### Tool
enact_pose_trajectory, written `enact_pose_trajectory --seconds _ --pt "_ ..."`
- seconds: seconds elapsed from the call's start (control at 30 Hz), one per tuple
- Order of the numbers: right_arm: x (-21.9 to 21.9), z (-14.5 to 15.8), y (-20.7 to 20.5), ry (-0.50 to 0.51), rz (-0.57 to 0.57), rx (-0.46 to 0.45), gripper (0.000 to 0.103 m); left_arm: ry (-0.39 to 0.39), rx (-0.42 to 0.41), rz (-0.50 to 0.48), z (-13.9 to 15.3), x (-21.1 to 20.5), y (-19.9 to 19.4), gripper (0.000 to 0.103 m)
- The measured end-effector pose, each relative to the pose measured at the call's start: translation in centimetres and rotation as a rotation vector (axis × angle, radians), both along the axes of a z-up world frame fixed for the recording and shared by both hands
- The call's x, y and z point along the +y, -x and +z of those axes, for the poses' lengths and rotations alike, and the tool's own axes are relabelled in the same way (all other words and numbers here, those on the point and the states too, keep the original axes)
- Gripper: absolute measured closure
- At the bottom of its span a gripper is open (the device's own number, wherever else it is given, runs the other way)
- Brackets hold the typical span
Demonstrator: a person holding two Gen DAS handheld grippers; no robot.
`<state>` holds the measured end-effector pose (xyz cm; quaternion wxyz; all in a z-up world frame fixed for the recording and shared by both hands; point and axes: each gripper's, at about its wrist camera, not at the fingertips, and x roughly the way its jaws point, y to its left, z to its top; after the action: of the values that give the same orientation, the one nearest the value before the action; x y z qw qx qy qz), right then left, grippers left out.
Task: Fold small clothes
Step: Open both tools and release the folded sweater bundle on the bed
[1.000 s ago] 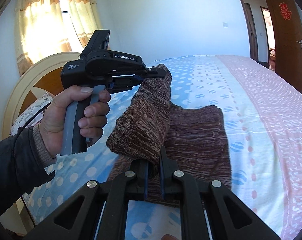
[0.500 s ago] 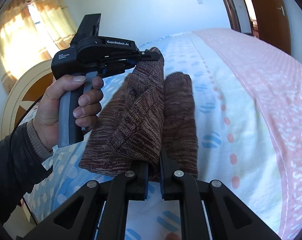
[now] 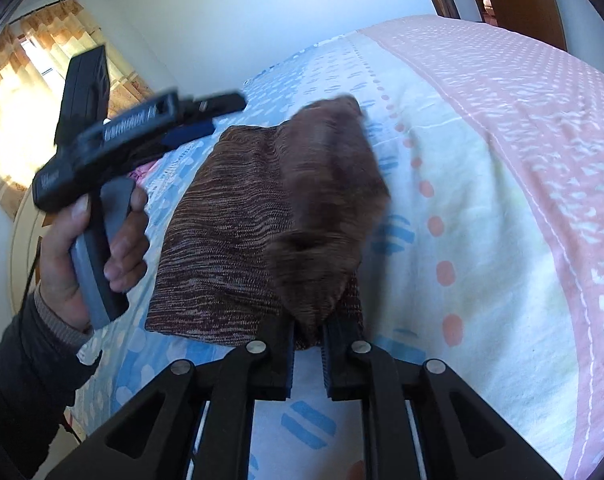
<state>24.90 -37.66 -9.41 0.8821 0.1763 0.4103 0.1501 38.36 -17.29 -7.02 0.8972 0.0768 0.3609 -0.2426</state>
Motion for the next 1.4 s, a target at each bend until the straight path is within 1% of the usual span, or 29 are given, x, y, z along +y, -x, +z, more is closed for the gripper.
enact_pose_trajectory --seconds 0.03,0.1,0.13,0.2,0.27,0.3,0.33,0.4,0.43,0.47,0.57,0.63,0.7,0.8,0.83,0.87,0.9,0.97,1.0,1.03,1.07,1.1,1.13,1.17,1.2,1.23,1.3,1.37,1.4 --pt "0.0 0.3 0.3 0.014 -0.007 -0.013 0.092 -0.034 -0.007 0.004 -0.7 0.3 0.7 0.021" --pt "-0.3 0.8 0.7 0.023 -0.028 -0.031 0.085 -0.077 -0.034 0.016 -1.9 1.2 2.2 0.021" --pt "-0.5 1.1 0.9 0.027 -0.038 -0.045 0.077 -0.091 -0.04 0.028 -2.5 1.8 2.9 0.021" --pt "-0.8 1.2 0.8 0.034 -0.044 -0.049 0.075 -0.051 -0.017 0.023 -3.3 3.1 3.8 0.021" --pt "-1.2 0.8 0.3 0.023 -0.05 -0.029 0.075 0.015 0.041 0.018 -4.3 3.9 3.9 0.025" --pt "-1.3 0.5 0.0 0.014 -0.056 -0.021 0.075 0.03 0.059 0.015 -4.7 4.1 3.7 0.034" --pt "-1.3 0.3 -0.2 0.012 -0.053 -0.014 0.075 0.013 0.064 0.029 -5.0 4.1 3.6 0.04" --pt "-0.6 0.2 -0.1 0.02 -0.033 -0.019 0.075 0.039 0.103 0.062 -5.2 4.7 3.1 0.042" --pt "-0.1 0.3 0.1 0.025 -0.021 -0.028 0.075 0.052 0.149 0.083 -5.5 5.1 2.8 0.043" --pt "0.3 0.6 0.4 0.03 -0.002 -0.033 0.075 0.087 0.177 0.091 -5.8 5.7 2.7 0.043" --pt "0.6 1.3 0.9 0.053 0.004 -0.057 0.075 0.133 0.189 0.094 -6.2 7.0 3.1 0.044" --pt "0.1 1.5 1.2 0.07 -0.013 -0.064 0.075 0.141 0.189 0.094 -6.2 7.4 3.4 0.044" --pt "-0.7 2.1 1.4 0.084 -0.044 -0.08 0.073 0.141 0.169 0.09 -6.0 7.4 3.7 0.044" --pt "-1.4 3.1 0.9 0.1 -0.077 -0.101 0.073 0.128 0.116 0.098 -5.4 7.3 4.6 0.042" --pt "-1.7 3.5 0.5 0.093 -0.085 -0.107 0.073 0.111 0.082 0.092 -5.2 7.0 5.1 0.042" --pt "-1.6 3.9 0.0 0.089 -0.085 -0.112 0.073 0.087 0.065 0.097 -5.1 6.9 5.5 0.042" --pt "-1.5 4.4 -0.6 0.094 -0.079 -0.122 0.073 0.063 0.042 0.103 -4.9 6.7 6.1 0.038" --pt "-0.9 5.2 -1.7 0.102 -0.052 -0.133 0.065 0.048 0.005 0.092 -4.8 6.6 6.5 0.034" --pt "-0.6 5.4 -2.3 0.093 -0.035 -0.133 0.059 0.005 0.006 0.098 -5.1 6.3 6.6 0.027" --pt "-0.2 5.5 -3.0 0.09 -0.02 -0.129 0.059 -0.08 0.031 0.122 -5.9 5.9 6.3 0.024" --pt "0.3 5.4 -3.4 0.094 -0.008 -0.121 0.059 -0.097 0.046 0.129 -6.3 5.9 6.1 0.024" --pt "1.0 5.2 -4.0 0.103 0.016 -0.103 0.059 -0.073 0.05 0.131 -6.2 6.4 6.1 0.022" --pt "1.6 5.0 -4.4 0.113 0.041 -0.085 0.059 -0.06 0.069 0.137 -6.3 6.9 5.8 0.018" --pt "2.3 4.9 -4.7 0.119 0.065 -0.075 0.059 -0.046 0.087 0.137 -6.4 7.3 5.6 0.018" --pt "3.1 4.9 -5.1 0.128 0.095 -0.062 0.059 -0.01 0.116 0.136 -6.5 7.9 5.3 0.017" --pt "4.0 4.9 -5.6 0.139 0.127 -0.05 0.059 0.008 0.131 0.141 -6.7 8.3 5.3 0.015" --pt "6.4 5.0 -7.4 0.162 0.195 -0.046 0.059 0.018 0.144 0.157 -6.9 8.8 5.3 0.01" --pt "8.7 5.0 -9.6 0.179 0.242 -0.041 0.059 0.03 0.139 0.164 -6.9 9.0 5.6 0.01" --pt "10.3 5.0 -11.1 0.209 0.263 -0.043 0.059 0.033 0.139 0.165 -7.0 9.0 5.6 0.009"
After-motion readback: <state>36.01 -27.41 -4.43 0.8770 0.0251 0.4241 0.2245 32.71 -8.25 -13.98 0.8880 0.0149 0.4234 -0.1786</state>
